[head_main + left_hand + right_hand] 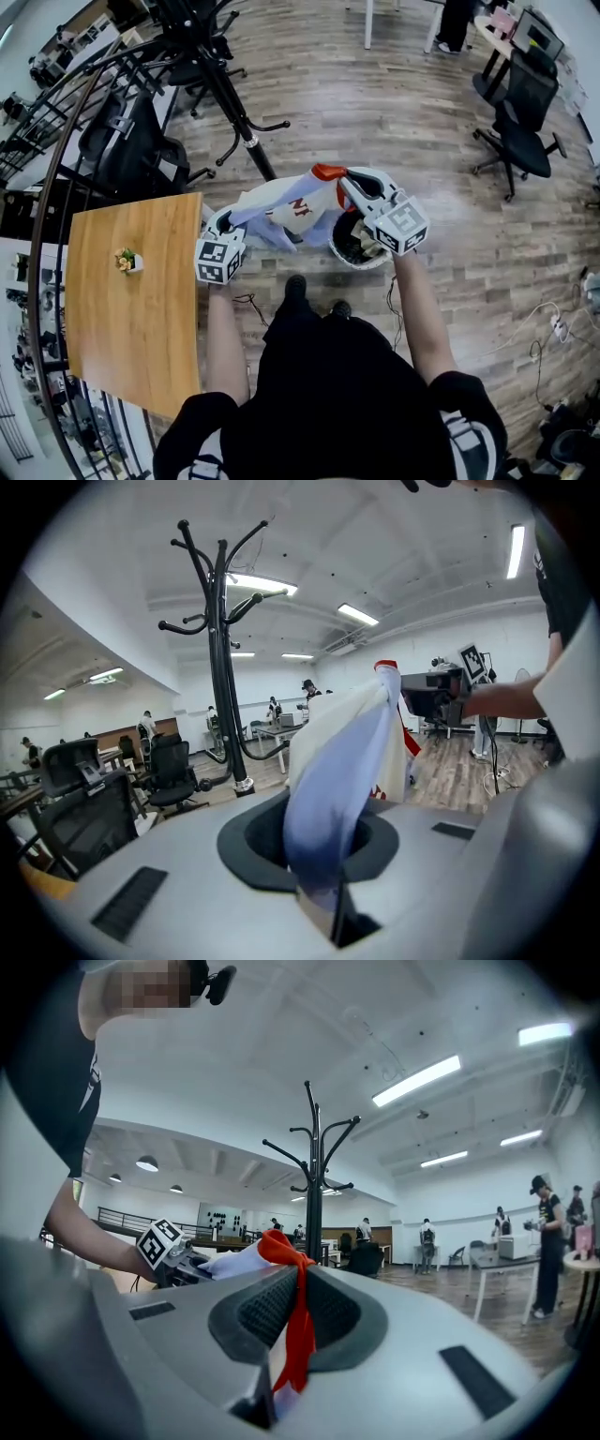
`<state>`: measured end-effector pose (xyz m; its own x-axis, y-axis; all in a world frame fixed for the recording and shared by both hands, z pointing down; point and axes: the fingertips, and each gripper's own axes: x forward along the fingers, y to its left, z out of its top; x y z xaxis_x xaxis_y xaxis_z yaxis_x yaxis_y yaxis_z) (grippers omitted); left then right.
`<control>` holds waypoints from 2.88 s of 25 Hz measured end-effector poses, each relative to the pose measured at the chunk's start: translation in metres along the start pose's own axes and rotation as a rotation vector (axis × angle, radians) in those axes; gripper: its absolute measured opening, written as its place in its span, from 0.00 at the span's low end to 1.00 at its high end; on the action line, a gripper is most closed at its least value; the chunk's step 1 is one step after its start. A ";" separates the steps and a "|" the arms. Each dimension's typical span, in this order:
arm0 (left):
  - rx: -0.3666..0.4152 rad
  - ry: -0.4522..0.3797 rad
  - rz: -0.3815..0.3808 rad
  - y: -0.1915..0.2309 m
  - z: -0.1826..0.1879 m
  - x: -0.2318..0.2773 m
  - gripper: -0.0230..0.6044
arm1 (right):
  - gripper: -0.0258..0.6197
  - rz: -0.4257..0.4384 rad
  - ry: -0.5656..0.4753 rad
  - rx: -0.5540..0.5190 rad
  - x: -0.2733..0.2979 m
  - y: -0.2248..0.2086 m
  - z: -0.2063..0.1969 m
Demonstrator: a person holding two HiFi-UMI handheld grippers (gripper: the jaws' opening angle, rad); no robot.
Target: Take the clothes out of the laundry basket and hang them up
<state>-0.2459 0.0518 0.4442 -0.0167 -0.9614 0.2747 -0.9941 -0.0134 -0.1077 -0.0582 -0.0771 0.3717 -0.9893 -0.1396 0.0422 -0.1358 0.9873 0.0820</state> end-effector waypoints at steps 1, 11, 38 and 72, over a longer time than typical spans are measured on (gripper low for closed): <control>0.005 -0.003 0.010 0.007 0.001 -0.002 0.13 | 0.09 0.005 0.002 -0.001 0.005 0.002 0.000; 0.090 -0.028 0.039 0.078 0.031 -0.019 0.13 | 0.09 0.017 -0.050 0.048 0.062 0.012 0.017; 0.116 -0.006 -0.173 0.227 0.037 0.128 0.15 | 0.09 -0.245 0.108 0.138 0.172 -0.025 -0.056; -0.121 0.134 -0.341 0.202 -0.092 0.135 0.41 | 0.20 -0.277 0.366 0.310 0.179 -0.001 -0.188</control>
<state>-0.4591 -0.0558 0.5472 0.3113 -0.8629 0.3982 -0.9503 -0.2863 0.1225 -0.2249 -0.1175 0.5661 -0.8385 -0.3599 0.4091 -0.4528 0.8779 -0.1557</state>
